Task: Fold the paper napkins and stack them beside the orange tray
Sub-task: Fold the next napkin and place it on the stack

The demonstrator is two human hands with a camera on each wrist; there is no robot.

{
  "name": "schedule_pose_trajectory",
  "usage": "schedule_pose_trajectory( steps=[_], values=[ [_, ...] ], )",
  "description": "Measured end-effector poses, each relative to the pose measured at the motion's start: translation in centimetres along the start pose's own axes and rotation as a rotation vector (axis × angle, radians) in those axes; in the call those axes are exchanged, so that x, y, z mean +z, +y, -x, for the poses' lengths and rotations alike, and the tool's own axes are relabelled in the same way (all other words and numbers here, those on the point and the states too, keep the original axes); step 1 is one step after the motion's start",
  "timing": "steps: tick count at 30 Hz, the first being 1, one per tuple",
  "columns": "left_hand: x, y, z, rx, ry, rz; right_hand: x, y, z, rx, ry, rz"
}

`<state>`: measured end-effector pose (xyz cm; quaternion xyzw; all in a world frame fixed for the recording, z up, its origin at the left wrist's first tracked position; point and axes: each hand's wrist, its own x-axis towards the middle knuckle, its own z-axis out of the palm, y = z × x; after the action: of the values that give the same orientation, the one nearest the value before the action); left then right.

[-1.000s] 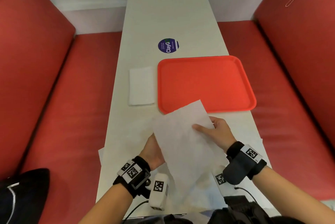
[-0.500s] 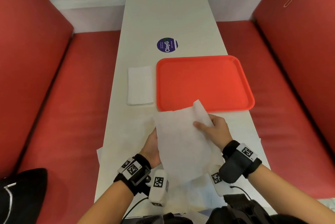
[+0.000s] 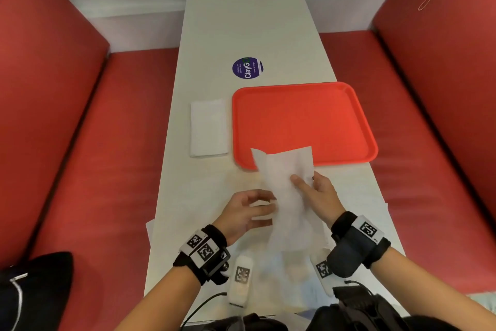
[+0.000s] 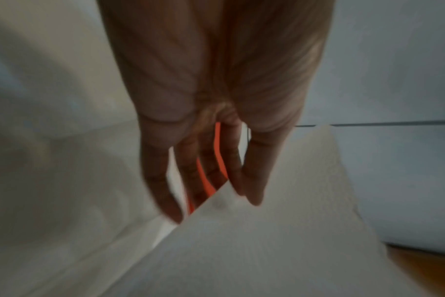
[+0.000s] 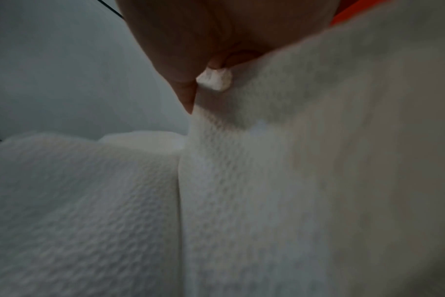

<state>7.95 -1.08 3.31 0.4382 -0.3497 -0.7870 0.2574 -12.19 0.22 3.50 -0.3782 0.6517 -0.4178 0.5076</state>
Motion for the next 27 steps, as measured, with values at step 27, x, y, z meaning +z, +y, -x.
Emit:
schedule_pose_trajectory(
  steps=[27],
  values=[
    [-18.3, 14.7, -14.1, 0.180, 0.475, -0.665, -3.5, -1.0, -2.3, 0.190, 0.133, -0.021]
  ],
)
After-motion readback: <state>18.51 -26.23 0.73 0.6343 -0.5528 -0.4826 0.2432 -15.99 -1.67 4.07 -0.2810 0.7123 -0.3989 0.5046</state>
